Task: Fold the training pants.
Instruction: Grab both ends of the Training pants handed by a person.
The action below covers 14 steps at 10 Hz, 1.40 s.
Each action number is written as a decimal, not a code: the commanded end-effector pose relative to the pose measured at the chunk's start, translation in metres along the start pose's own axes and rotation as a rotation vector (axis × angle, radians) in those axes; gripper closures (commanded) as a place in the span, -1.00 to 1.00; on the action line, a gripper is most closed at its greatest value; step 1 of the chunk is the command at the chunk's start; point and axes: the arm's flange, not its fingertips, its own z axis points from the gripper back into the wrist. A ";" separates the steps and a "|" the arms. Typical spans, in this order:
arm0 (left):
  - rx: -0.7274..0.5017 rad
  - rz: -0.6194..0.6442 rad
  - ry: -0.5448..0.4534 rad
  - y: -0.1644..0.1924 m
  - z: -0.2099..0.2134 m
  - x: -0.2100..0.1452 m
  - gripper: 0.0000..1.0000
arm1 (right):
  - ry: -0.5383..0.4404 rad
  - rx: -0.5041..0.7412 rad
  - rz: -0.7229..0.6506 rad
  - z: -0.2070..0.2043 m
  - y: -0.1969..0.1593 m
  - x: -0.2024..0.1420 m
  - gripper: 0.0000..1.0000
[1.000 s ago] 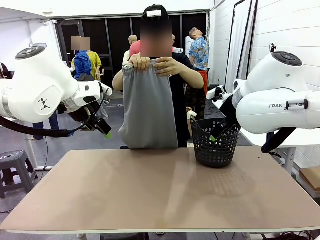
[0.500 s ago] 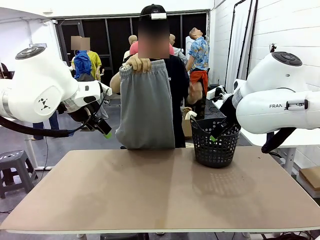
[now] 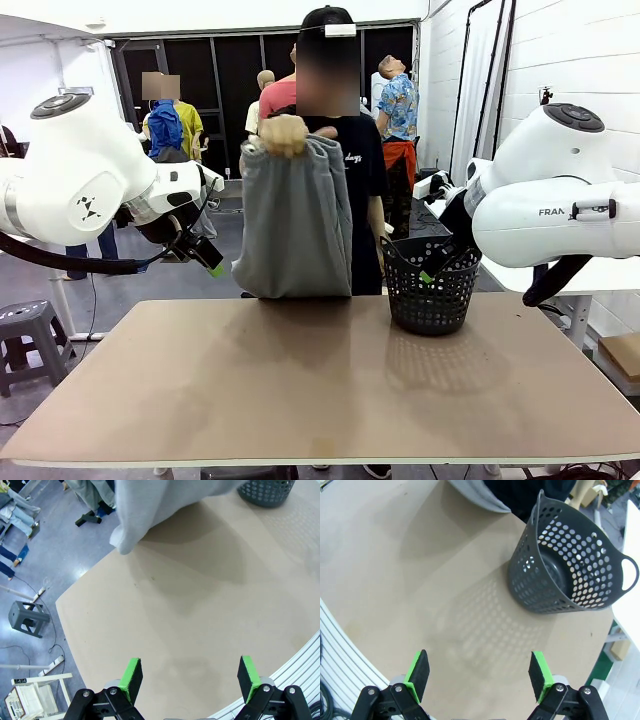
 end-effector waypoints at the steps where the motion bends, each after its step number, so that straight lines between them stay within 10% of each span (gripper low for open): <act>1: 0.001 -0.011 -0.004 0.001 0.000 0.000 -1.00 | -0.009 -0.003 -0.005 -0.002 0.000 0.000 -1.00; 14: 0.001 -0.011 -0.004 0.001 0.000 0.000 -1.00 | -0.009 -0.003 -0.005 -0.002 0.000 0.000 -1.00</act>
